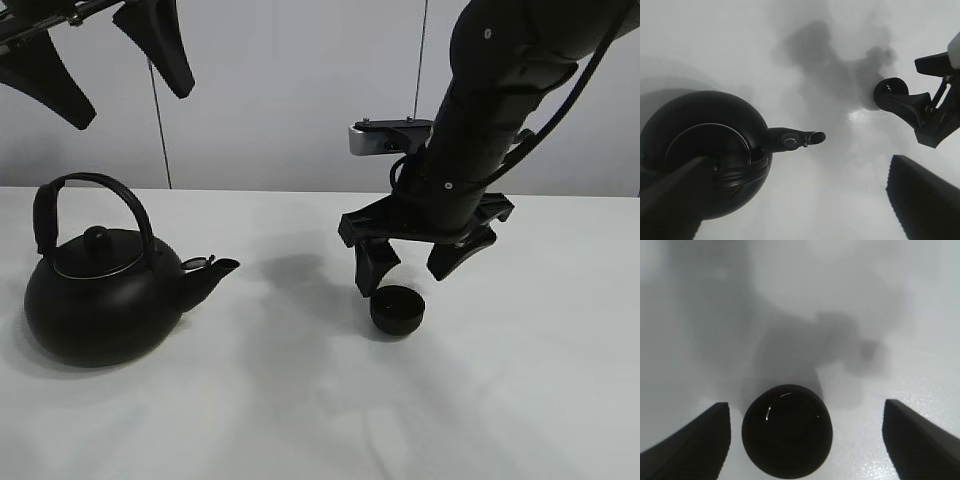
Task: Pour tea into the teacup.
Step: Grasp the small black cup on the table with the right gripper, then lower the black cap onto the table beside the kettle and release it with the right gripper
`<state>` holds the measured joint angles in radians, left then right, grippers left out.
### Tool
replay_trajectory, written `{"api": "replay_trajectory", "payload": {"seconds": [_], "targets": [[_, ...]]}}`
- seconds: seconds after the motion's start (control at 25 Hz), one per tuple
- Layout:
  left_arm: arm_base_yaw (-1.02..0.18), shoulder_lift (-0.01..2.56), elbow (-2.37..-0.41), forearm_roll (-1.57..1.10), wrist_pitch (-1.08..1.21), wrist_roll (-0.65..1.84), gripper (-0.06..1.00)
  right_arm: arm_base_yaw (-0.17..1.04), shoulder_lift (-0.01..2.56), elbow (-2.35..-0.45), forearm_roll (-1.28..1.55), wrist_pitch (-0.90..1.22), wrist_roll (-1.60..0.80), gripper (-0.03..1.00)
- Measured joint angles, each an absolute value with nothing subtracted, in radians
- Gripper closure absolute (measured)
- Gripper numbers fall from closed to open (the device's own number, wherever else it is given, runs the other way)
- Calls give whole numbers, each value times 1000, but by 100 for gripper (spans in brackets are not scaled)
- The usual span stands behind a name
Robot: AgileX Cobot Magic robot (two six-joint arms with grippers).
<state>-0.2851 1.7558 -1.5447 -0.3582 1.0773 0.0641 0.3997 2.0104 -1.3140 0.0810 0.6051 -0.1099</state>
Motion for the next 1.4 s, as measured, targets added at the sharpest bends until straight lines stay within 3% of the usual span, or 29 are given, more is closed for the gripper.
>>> {"api": "replay_trajectory", "payload": {"seconds": [0.4,0.6,0.8,1.12,1.4], "targets": [[-285,1756,-1545,-358,1077,64,27,400,2081,-1317,107,614,-170,41],[-285,1756,-1545,-358,1077,64,27,400,2086,-1317,107,604,-160,57],[-285,1756,-1545,-358,1077,63,27,409,2086,-1319,105,603,-154,57],[-285,1756,-1545,-358,1076,63,27,552,2087,-1412,78,604,-117,57],[-285,1756,-1545,-358,1076,63,27,591,2130,-1466,36,624,-101,57]]}}
